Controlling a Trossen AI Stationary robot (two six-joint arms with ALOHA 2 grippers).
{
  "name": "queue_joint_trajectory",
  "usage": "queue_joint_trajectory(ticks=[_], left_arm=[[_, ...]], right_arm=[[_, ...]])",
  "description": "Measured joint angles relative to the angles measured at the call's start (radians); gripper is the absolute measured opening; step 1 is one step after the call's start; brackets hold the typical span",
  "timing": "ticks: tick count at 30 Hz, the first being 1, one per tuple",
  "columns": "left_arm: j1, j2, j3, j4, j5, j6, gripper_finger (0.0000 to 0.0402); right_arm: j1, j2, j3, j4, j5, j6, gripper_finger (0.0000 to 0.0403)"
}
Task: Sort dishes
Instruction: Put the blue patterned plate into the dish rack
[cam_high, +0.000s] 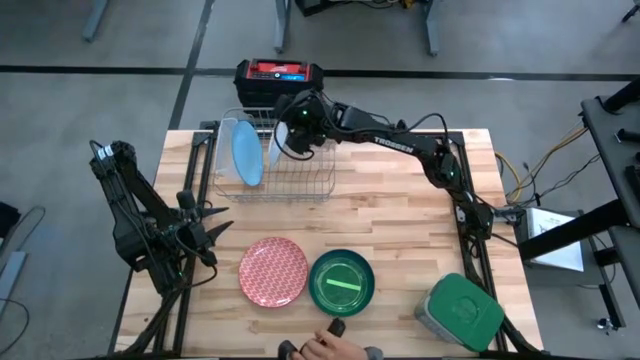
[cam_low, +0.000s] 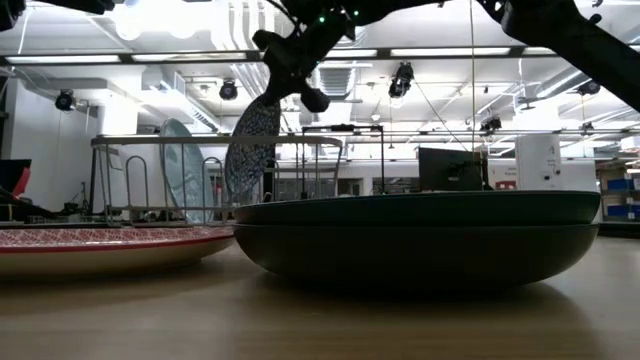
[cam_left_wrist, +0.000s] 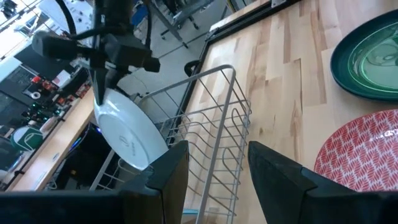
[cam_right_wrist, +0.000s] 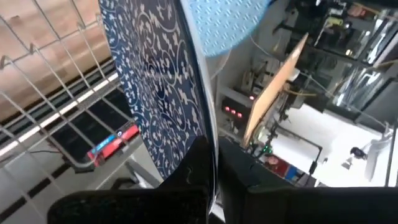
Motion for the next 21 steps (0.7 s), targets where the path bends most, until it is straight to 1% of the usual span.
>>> queue_joint_trajectory(ticks=[4,9,12,15,18,20,21], left_arm=[[0.0,0.0,0.0,0.0,-0.025,0.0,0.0156],[0.002,0.0,0.0,0.0,-0.131,0.005,0.0156],[0.007,0.0,0.0,0.0,-0.156,0.004,0.0156],[0.021,0.0,0.0,0.002,-0.178,0.003,0.0156],[0.045,0.001,0.0,0.003,-0.27,0.006,0.0156],[0.065,0.001,0.0,0.003,-0.342,0.008,0.0156],[0.076,0.001,0.0,0.003,-0.353,0.007,0.0156]], right_arm=[[0.0,-0.023,0.0,-0.019,0.049,0.113,0.0],[0.0,-0.096,0.0,-0.061,0.087,0.395,0.0],[-0.005,-0.158,0.0,-0.125,0.079,0.613,0.0],[-0.007,-0.213,0.0,-0.173,0.076,0.889,0.0],[-0.009,-0.27,0.0,-0.213,0.071,1.198,0.0],[-0.003,-0.308,-0.005,-0.233,0.071,1.338,0.0],[0.004,-0.328,-0.013,-0.234,0.071,1.382,0.0]])
